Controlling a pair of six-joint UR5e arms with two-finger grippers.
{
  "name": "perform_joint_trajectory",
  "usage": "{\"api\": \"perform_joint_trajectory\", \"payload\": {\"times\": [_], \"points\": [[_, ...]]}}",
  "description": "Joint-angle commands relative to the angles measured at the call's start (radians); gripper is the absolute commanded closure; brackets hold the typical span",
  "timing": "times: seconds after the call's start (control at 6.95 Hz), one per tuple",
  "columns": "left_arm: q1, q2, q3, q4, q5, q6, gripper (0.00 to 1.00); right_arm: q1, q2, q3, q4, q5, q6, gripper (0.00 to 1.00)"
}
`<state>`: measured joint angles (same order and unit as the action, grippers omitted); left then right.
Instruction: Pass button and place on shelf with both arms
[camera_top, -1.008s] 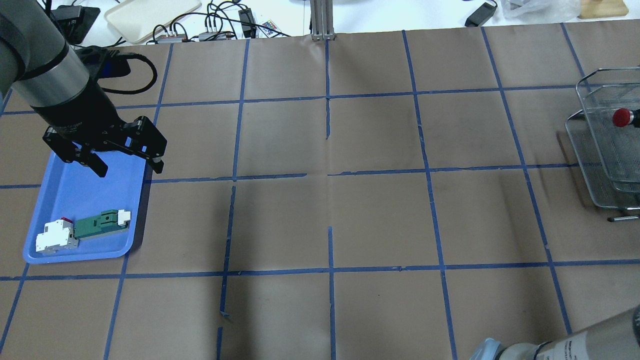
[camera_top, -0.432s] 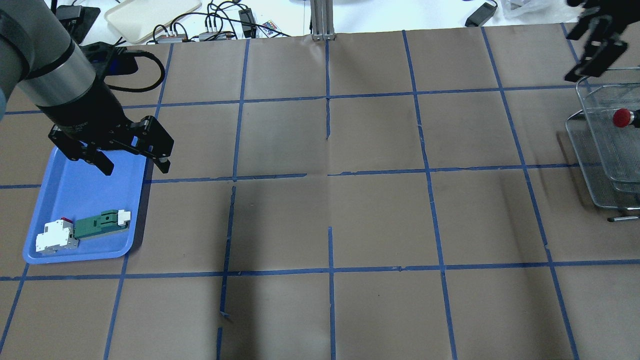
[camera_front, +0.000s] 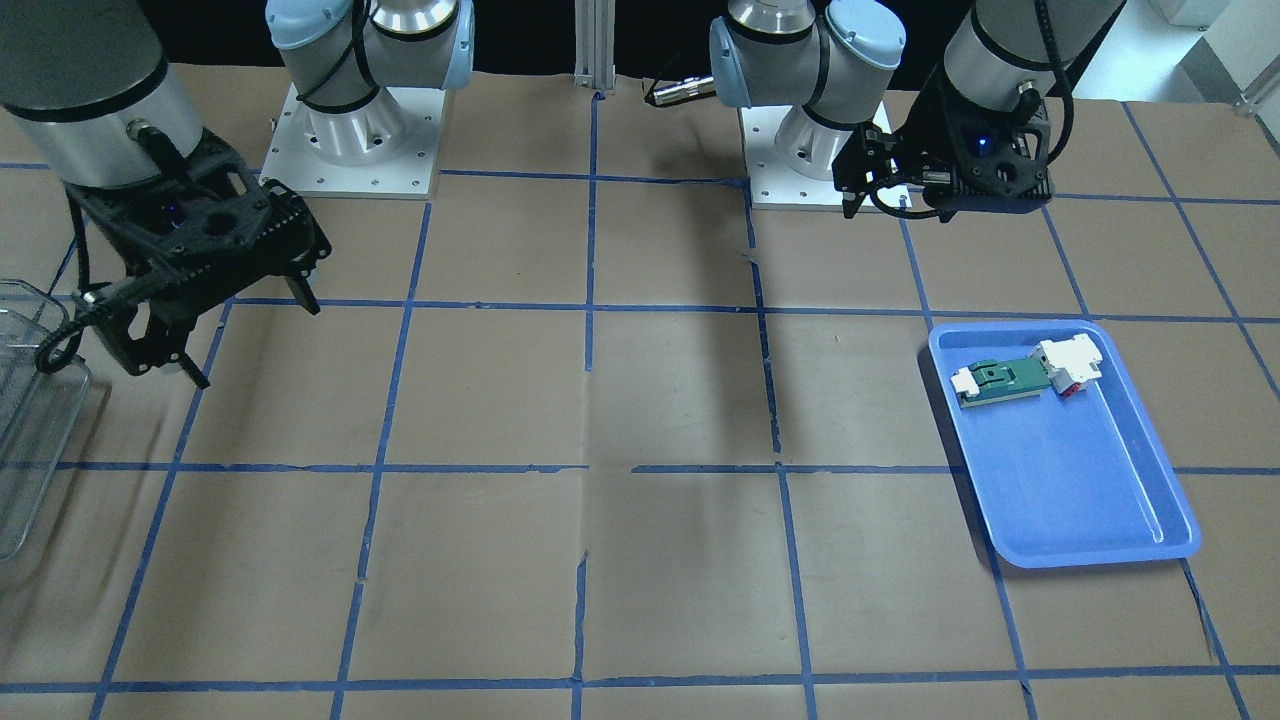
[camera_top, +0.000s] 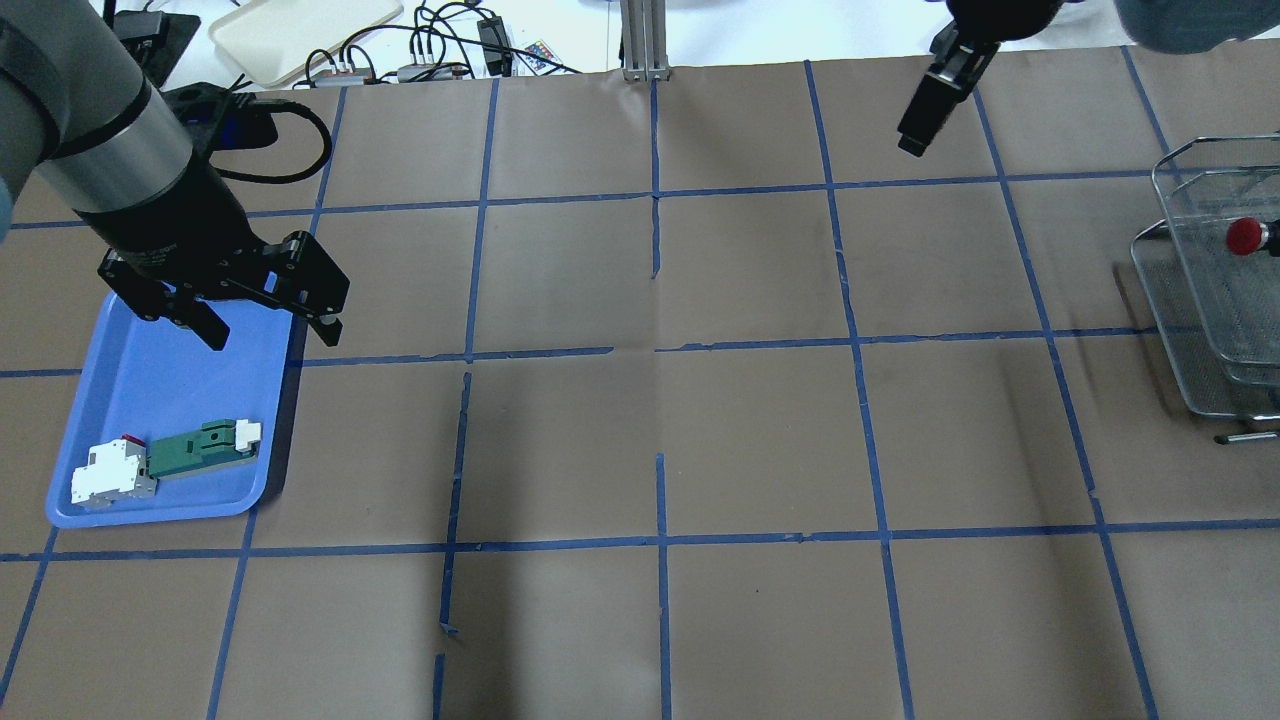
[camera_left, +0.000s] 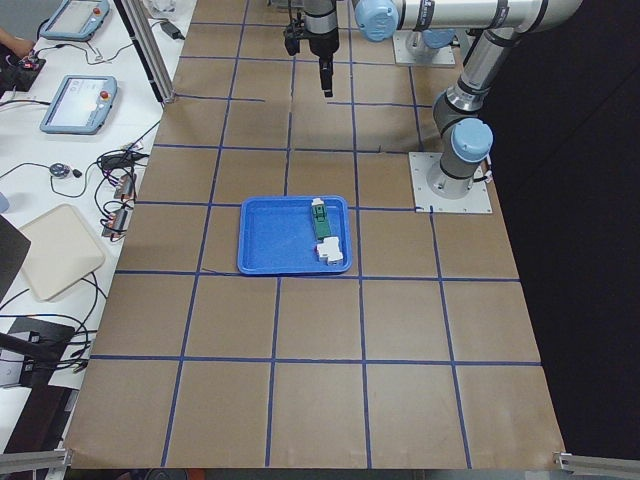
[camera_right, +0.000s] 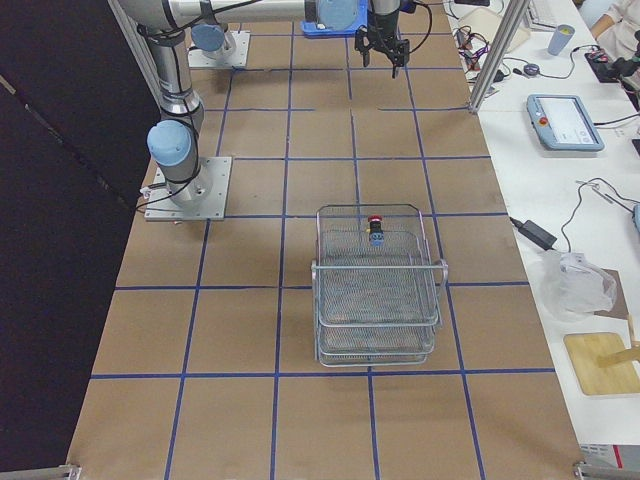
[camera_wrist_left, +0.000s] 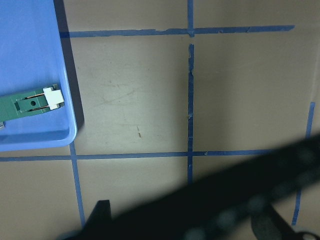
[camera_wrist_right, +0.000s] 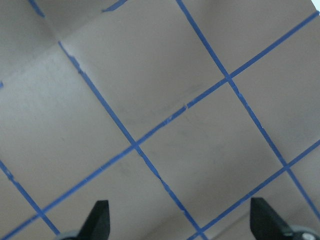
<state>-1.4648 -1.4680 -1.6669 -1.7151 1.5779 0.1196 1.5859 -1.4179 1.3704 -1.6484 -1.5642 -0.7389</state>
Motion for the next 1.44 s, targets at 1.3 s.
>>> {"api": "perform_joint_trajectory", "payload": {"times": [1.3], "points": [[0.001, 0.003, -0.002, 0.020, 0.001, 0.000, 0.00, -0.001, -0.029, 0.041, 0.134, -0.037, 0.717, 0.00]]}}
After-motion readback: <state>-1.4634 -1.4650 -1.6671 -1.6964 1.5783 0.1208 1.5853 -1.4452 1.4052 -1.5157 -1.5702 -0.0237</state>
